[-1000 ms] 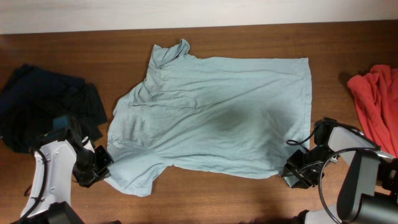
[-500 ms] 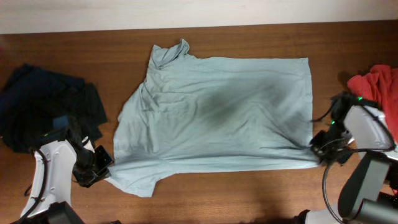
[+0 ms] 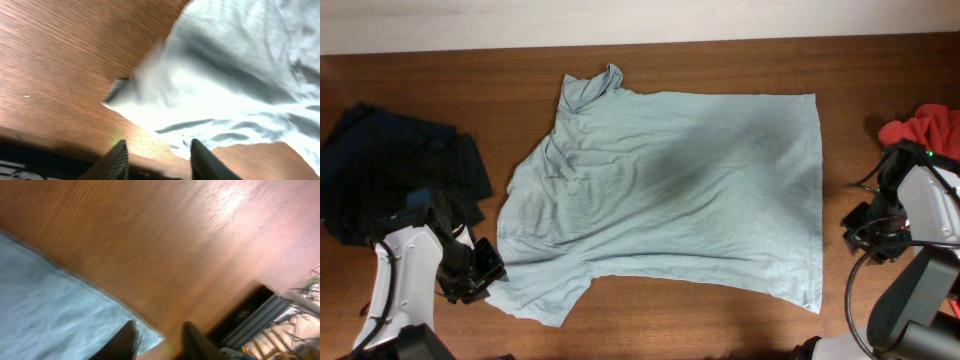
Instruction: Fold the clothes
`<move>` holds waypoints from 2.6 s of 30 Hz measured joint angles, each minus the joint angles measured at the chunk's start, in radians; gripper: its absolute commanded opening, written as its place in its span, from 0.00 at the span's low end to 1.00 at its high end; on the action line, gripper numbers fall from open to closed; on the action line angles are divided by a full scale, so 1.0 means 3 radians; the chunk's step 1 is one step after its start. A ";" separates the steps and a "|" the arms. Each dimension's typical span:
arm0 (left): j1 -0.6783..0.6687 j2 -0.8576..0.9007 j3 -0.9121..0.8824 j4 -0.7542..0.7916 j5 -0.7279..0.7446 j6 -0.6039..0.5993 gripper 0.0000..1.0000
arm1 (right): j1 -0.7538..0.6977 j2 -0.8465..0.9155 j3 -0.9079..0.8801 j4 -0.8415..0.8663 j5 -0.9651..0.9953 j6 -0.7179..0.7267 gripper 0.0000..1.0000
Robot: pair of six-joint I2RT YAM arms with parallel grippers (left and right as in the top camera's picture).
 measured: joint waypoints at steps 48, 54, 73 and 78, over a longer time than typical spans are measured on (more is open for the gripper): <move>-0.1177 0.0221 0.1827 0.0894 0.0786 0.1369 0.51 | 0.0160 0.1062 0.0788 0.1177 -0.0735 -0.0558 0.51; -0.1405 0.0807 0.1821 0.1623 0.0652 0.1433 0.58 | 0.0169 0.1055 0.1445 0.0820 -0.1596 -0.0865 0.53; -0.1747 0.2893 0.3432 0.2110 0.0015 0.2017 0.53 | 0.1461 0.1052 0.1514 0.0650 -0.2571 -0.1301 0.58; -0.1871 0.3021 0.3508 0.2070 -0.0062 0.2243 0.52 | 0.1610 0.1052 0.1514 0.0693 -0.2511 -0.1219 0.59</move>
